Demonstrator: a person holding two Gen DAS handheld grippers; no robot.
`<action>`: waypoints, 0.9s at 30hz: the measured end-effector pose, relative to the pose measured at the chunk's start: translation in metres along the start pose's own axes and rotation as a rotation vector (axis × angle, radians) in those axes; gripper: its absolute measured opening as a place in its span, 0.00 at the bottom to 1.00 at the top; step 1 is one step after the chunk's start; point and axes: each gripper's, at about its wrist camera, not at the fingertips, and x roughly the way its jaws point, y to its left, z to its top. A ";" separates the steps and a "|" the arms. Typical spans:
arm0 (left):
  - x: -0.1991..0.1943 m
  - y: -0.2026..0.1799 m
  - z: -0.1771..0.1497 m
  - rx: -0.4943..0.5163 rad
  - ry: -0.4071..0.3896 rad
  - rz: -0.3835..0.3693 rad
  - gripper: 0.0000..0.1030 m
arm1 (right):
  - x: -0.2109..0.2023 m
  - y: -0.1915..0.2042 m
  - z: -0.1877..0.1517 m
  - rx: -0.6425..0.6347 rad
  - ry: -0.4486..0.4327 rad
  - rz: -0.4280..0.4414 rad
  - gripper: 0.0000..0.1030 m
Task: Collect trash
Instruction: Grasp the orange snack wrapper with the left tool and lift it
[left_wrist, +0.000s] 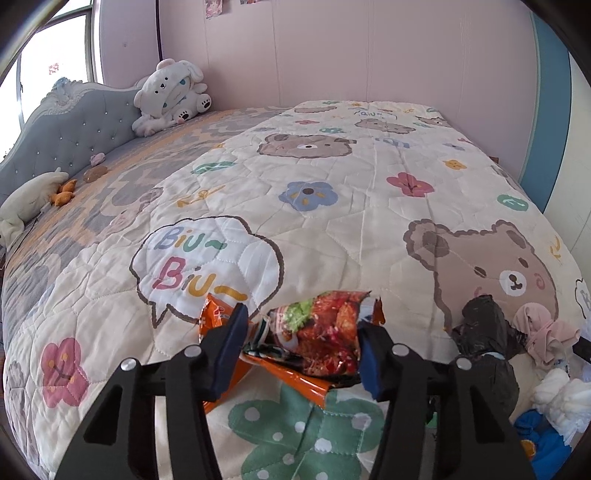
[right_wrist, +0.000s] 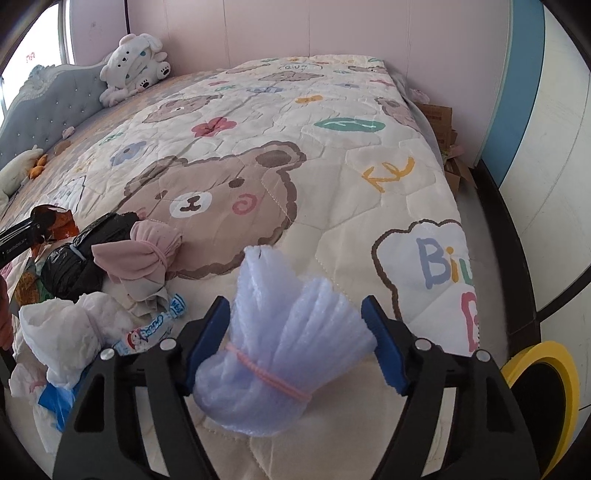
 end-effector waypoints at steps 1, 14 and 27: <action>0.000 0.000 0.000 0.002 -0.002 0.001 0.47 | 0.001 0.001 -0.001 -0.003 0.004 0.000 0.64; -0.021 0.011 0.010 -0.046 -0.039 0.026 0.40 | -0.018 0.000 0.002 -0.024 -0.044 0.040 0.44; -0.081 0.011 0.021 -0.047 -0.079 -0.023 0.40 | -0.090 -0.019 0.009 0.046 -0.115 0.120 0.45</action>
